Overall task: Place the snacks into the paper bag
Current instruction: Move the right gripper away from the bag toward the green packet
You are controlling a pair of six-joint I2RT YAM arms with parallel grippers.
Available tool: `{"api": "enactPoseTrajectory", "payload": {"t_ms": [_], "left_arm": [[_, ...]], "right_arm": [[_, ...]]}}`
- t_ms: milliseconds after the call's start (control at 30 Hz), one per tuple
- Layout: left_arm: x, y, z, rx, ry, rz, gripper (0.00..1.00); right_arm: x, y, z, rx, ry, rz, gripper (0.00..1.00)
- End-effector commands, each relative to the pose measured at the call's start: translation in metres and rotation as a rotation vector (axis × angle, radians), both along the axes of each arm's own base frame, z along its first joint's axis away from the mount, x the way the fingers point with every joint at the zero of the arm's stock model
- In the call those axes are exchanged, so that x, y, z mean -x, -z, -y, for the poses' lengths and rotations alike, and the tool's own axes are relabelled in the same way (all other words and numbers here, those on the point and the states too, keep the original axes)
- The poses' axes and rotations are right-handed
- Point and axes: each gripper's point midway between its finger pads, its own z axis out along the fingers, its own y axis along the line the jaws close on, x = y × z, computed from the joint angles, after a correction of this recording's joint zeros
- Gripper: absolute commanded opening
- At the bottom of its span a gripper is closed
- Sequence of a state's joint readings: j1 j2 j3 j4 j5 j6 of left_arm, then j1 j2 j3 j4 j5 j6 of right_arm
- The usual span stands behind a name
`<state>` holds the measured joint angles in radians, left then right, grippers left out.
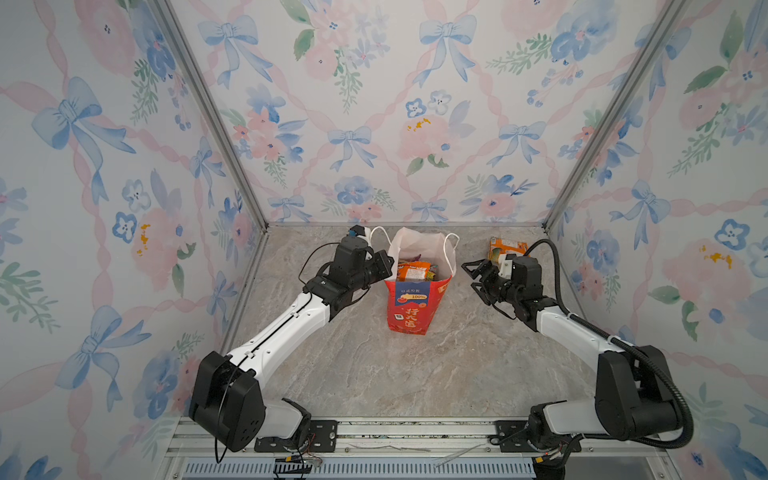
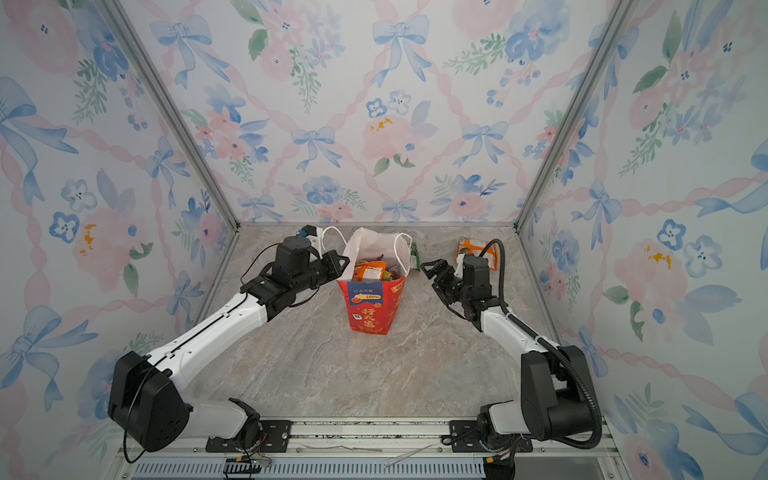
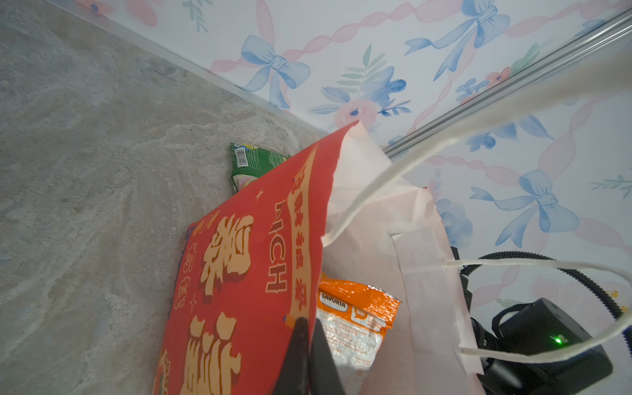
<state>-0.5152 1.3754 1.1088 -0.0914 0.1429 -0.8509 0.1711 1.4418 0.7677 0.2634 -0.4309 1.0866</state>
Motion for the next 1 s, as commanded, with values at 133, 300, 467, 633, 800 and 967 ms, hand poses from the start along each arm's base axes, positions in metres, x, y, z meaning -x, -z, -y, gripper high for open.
{"api": "enactPoseTrajectory", "payload": {"t_ms": [133, 300, 467, 633, 800, 967], "left_arm": [[0.002, -0.003, -0.002, 0.02, 0.0, -0.001, 0.0], [0.003, -0.003, -0.002, 0.023, 0.001, -0.002, 0.0], [0.002, -0.002, -0.004, 0.021, -0.005, -0.002, 0.0], [0.002, -0.002, -0.003, 0.022, -0.002, -0.005, 0.0], [0.002, -0.001, -0.004, 0.022, -0.004, -0.007, 0.0], [0.002, 0.0, -0.004, 0.022, -0.006, -0.01, 0.0]], "right_arm": [[-0.031, 0.015, -0.009, -0.116, 0.007, 0.06, 0.89], [-0.046, 0.047, -0.01, -0.087, 0.017, 0.01, 0.89], [-0.06, 0.063, -0.009, -0.104, 0.027, -0.007, 0.89], [-0.07, 0.077, -0.008, -0.158, 0.054, -0.008, 0.88], [-0.077, 0.092, -0.008, -0.155, 0.053, -0.026, 0.88], [-0.085, 0.096, -0.01, -0.154, 0.046, -0.028, 0.89]]}}
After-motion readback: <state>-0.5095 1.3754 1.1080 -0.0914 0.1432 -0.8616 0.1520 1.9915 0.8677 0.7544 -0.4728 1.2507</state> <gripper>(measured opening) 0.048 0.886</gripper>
